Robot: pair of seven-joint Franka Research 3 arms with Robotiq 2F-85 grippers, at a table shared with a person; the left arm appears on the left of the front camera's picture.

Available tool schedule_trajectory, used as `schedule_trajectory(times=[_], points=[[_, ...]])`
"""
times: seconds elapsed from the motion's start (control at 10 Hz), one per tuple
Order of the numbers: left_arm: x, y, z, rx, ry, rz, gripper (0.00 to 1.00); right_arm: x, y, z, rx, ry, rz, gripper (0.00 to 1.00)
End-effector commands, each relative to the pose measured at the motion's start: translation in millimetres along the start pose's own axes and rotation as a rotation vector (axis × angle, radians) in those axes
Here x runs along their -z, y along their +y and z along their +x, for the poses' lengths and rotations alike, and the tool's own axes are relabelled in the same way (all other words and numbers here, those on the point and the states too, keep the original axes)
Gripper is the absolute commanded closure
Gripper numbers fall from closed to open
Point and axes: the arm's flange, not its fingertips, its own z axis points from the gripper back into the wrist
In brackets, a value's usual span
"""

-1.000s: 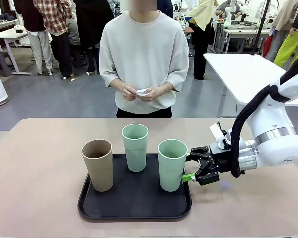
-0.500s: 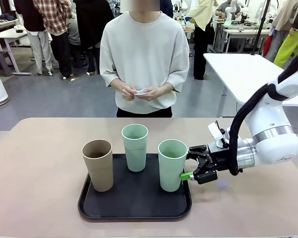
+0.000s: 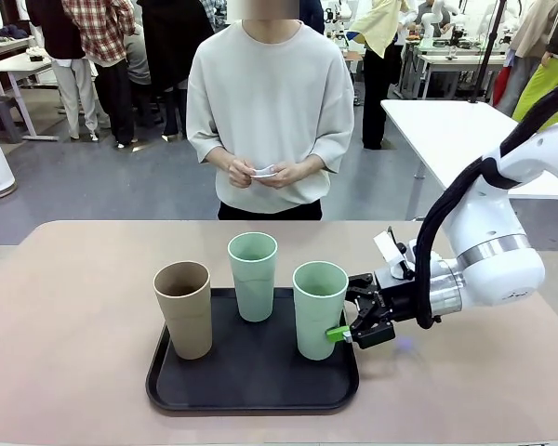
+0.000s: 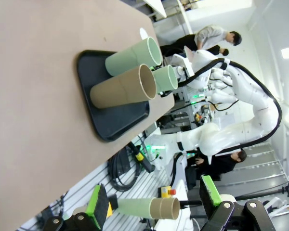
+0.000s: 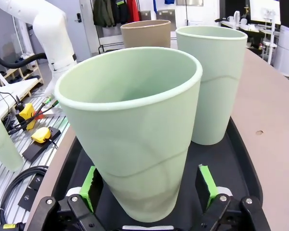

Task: Place coasters on the table and set cups on them.
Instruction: Pick up one Reusable plastic cup and place it on a coaster set by the human.

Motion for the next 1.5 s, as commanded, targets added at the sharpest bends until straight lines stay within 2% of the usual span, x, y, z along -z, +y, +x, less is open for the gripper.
schedule_trajectory(times=[0.0, 0.5, 0.6, 0.7, 0.8, 1.0, 1.1, 1.2, 1.3, 1.4], points=[[-1.6, 0.0, -0.8, 0.007, -0.006, -0.006, 0.00, 16.9, -7.7, -4.4, 0.006, -0.010, -0.031, 0.00], [-1.6, 0.0, -0.8, 0.007, -0.006, -0.006, 0.00, 32.7, -12.3, -5.8, 0.018, -0.023, 0.003, 0.00], [-1.6, 0.0, -0.8, 0.007, -0.006, -0.006, 0.00, 31.9, -11.5, -4.8, 0.008, -0.029, 0.030, 0.59], [-1.6, 0.0, -0.8, 0.007, -0.006, -0.006, 0.00, 28.7, -13.5, -5.7, 0.010, -0.032, 0.029, 0.59], [-1.6, 0.0, -0.8, 0.007, -0.006, -0.006, 0.00, 28.3, -12.5, -4.2, 0.002, -0.045, 0.032, 1.00], [-1.6, 0.0, -0.8, 0.007, -0.006, -0.006, 0.00, 27.1, -13.8, -5.5, -0.007, -0.046, 0.035, 1.00], [-1.6, 0.0, -0.8, 0.007, -0.006, -0.006, 0.00, 26.8, -13.4, -5.1, -0.008, -0.049, 0.034, 0.78], [-1.6, 0.0, -0.8, 0.007, -0.006, -0.006, 0.00, 26.0, -13.6, -5.5, -0.015, -0.052, 0.032, 0.78], [-1.6, 0.0, -0.8, 0.007, -0.006, -0.006, 0.00, 22.3, -11.5, -0.3, -0.007, -0.065, 0.029, 1.00], [-1.6, 0.0, -0.8, 0.007, -0.006, -0.006, 0.00, 12.7, -0.2, 15.9, -0.035, -0.052, 0.027, 1.00]])
